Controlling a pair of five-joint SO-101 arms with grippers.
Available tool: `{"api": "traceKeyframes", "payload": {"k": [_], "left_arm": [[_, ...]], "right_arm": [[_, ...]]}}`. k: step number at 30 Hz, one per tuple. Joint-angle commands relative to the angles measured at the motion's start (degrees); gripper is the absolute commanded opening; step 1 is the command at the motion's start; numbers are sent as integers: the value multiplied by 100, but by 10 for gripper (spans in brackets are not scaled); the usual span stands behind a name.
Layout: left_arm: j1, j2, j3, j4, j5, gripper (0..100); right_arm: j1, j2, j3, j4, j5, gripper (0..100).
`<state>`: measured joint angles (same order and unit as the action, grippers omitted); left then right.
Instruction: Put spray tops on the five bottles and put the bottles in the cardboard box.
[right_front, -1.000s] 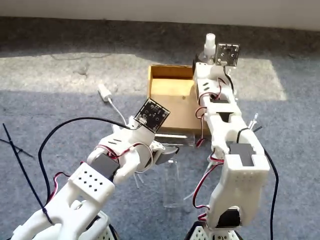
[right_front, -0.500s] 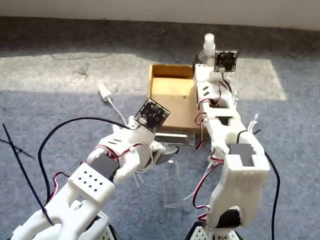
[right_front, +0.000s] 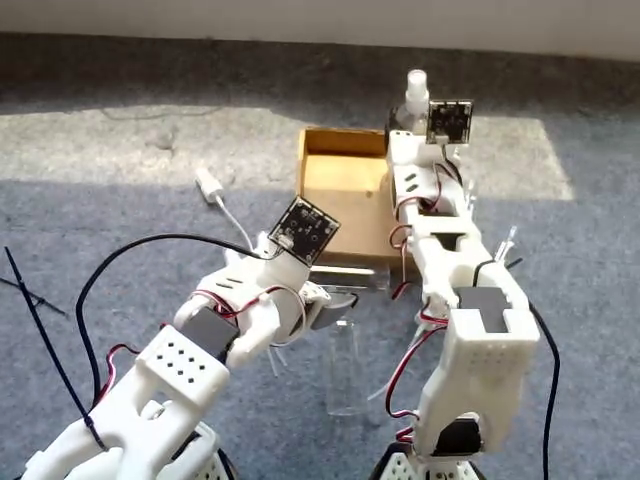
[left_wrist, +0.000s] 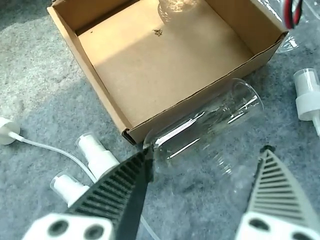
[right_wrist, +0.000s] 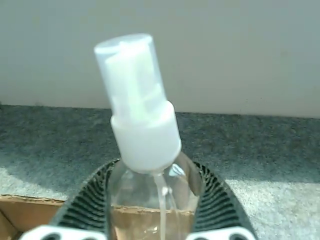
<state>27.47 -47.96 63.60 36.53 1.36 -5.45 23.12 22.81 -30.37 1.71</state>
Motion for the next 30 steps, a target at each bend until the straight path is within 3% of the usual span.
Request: {"api": "traceKeyframes", "payload": {"k": [1, 5, 21, 30], "left_arm": [[92, -48, -31, -53, 18, 298], [92, -48, -31, -53, 18, 298], [92, -48, -31, -53, 18, 298], [92, -48, -31, -53, 18, 298]], "right_arm": [[22, -110, -22, 13, 44, 62], [22, -110, -4, 40, 35, 163], [-48, -110, 145, 22, 53, 172], [-57, -110, 154, 40, 35, 261]]}}
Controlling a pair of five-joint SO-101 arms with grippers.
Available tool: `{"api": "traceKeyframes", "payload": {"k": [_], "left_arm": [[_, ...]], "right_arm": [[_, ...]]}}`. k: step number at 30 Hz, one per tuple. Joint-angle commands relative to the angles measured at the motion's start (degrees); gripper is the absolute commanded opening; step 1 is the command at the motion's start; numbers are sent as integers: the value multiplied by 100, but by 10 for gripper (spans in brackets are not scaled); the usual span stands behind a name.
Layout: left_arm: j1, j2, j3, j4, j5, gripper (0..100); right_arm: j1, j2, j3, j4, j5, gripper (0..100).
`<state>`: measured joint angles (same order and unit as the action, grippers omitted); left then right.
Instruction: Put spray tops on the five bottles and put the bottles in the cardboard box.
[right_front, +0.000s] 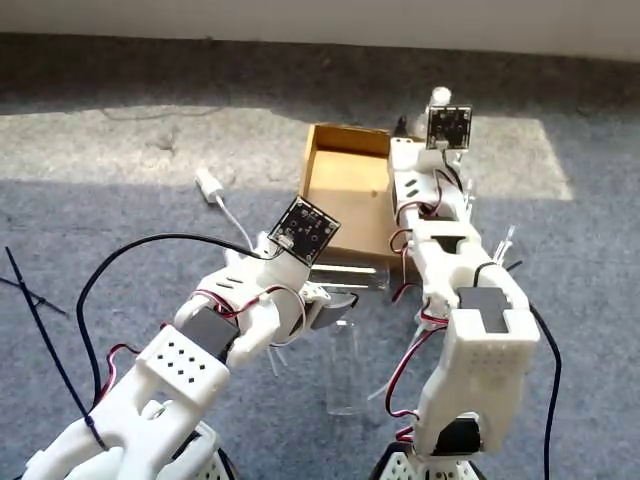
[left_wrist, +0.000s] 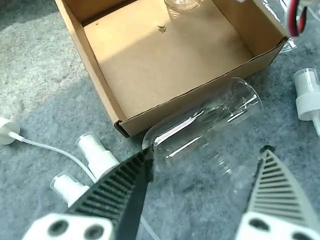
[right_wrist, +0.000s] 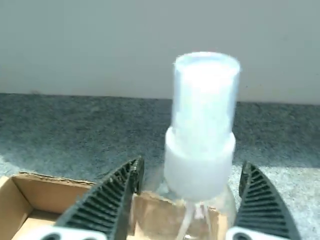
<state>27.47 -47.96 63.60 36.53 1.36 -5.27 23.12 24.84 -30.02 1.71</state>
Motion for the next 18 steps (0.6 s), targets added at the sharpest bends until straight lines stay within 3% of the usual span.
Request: {"api": "traceKeyframes", "payload": {"k": [1, 18], "left_arm": [[92, -48, -31, -53, 18, 298], [92, -48, -31, -53, -185, 298]], "right_arm": [[-75, -110, -31, 4, 35, 261], [-57, -163, 4, 4, 70, 261]]}}
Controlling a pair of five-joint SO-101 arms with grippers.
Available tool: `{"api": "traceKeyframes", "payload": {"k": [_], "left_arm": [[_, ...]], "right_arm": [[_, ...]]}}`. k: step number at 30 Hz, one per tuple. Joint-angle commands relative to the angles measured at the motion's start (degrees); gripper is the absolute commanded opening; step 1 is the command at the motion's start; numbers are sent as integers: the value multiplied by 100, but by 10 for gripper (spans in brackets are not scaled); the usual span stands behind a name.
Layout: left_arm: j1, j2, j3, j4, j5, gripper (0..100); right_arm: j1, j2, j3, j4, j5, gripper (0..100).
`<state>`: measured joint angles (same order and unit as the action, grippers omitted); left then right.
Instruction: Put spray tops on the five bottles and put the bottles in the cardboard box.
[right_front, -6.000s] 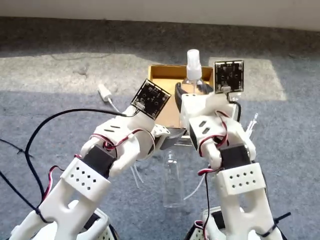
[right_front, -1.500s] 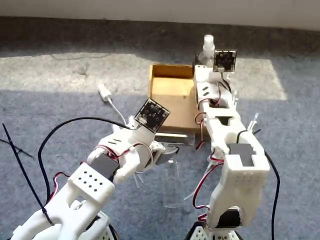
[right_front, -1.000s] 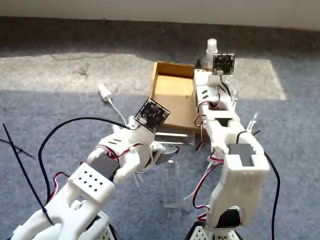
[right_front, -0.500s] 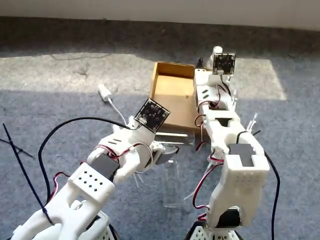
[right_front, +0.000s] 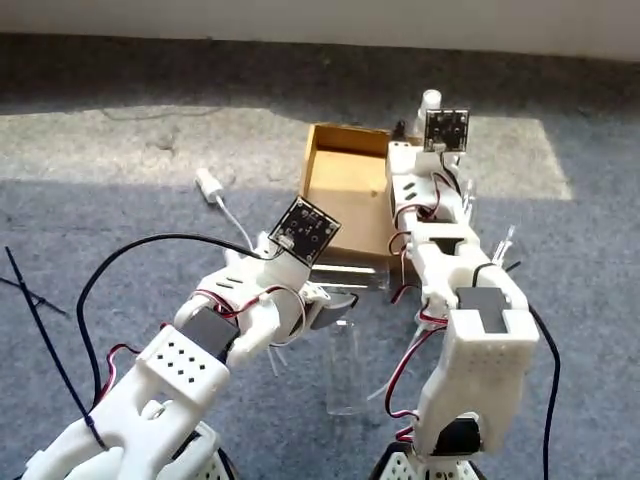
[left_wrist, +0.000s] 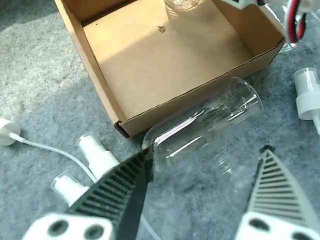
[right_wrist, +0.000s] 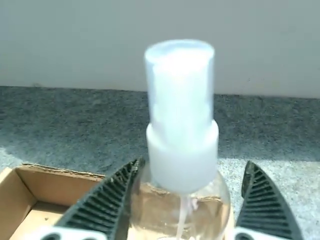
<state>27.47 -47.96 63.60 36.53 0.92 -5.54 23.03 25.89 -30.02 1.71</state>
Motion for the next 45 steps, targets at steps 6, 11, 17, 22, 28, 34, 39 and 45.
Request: {"api": "traceKeyframes", "payload": {"k": [6, 11, 17, 22, 28, 34, 39, 45], "left_arm": [[92, -48, -31, -53, -167, 298], [92, -48, -31, -53, -167, 298], [92, -48, -31, -53, -167, 298], [92, -48, -31, -53, -167, 298], [92, -48, -31, -53, -167, 298], [92, -40, -22, -53, -167, 298], [92, -22, -22, -53, -167, 298], [110, -13, 40, -53, -167, 298]], "right_arm": [[-22, -374, -101, 22, 70, 261], [-22, -1165, -110, 611, 70, 261], [-13, -2220, -523, 1560, 35, 261], [-13, -3037, -1358, 2747, 35, 260], [242, -4690, -1965, 5218, 26, 260], [1086, -6185, -1095, 7371, 70, 260], [2123, -6220, -295, 7582, 79, 260], [2475, -4549, -497, 8277, 79, 262]]}}
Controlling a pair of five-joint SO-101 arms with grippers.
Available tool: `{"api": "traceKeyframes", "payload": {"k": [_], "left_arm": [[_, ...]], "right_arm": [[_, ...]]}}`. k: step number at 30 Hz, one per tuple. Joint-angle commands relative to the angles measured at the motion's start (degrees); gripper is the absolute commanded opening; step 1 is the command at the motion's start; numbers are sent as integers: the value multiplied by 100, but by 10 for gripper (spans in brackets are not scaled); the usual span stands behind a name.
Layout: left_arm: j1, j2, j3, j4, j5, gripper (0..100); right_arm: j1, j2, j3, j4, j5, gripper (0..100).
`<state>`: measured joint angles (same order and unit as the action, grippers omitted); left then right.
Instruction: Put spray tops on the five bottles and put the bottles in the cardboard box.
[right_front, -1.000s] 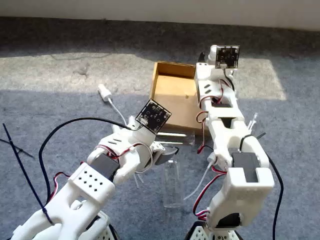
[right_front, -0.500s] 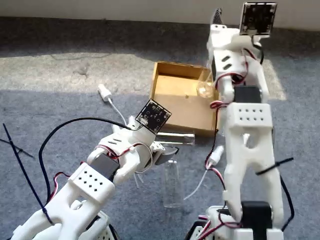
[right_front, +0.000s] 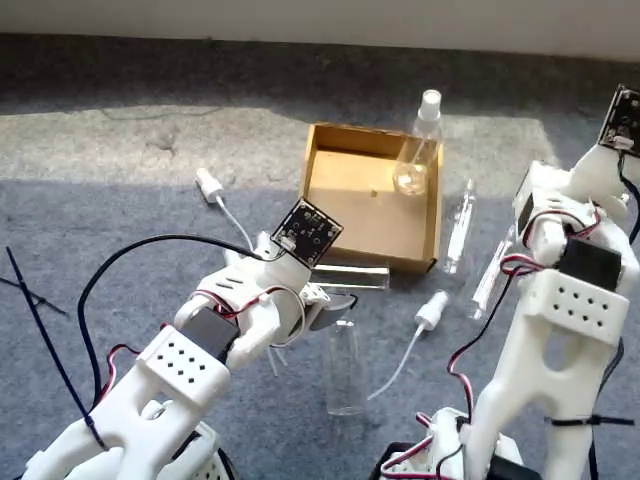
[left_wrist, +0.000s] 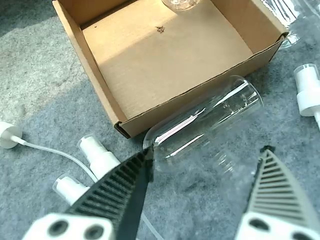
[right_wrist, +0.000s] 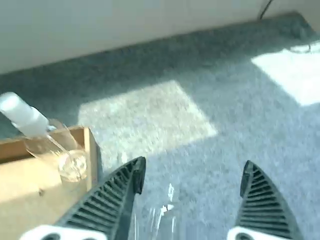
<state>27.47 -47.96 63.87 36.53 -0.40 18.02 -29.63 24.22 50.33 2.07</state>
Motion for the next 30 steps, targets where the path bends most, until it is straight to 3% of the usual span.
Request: {"api": "traceKeyframes", "payload": {"k": [1, 10, 18, 30], "left_arm": [[119, -13, 22, -53, -35, 298], [145, -13, 31, -62, -35, 298], [145, -13, 40, -62, -35, 298], [145, -22, 40, -62, -35, 298]], "right_arm": [[119, 1068, -497, 365, 44, 262], [-48, 3486, -1763, 1112, 0, 263], [-453, 3749, -1771, 1112, -202, 263], [-453, 4251, -1516, 1103, -527, 263]]}}
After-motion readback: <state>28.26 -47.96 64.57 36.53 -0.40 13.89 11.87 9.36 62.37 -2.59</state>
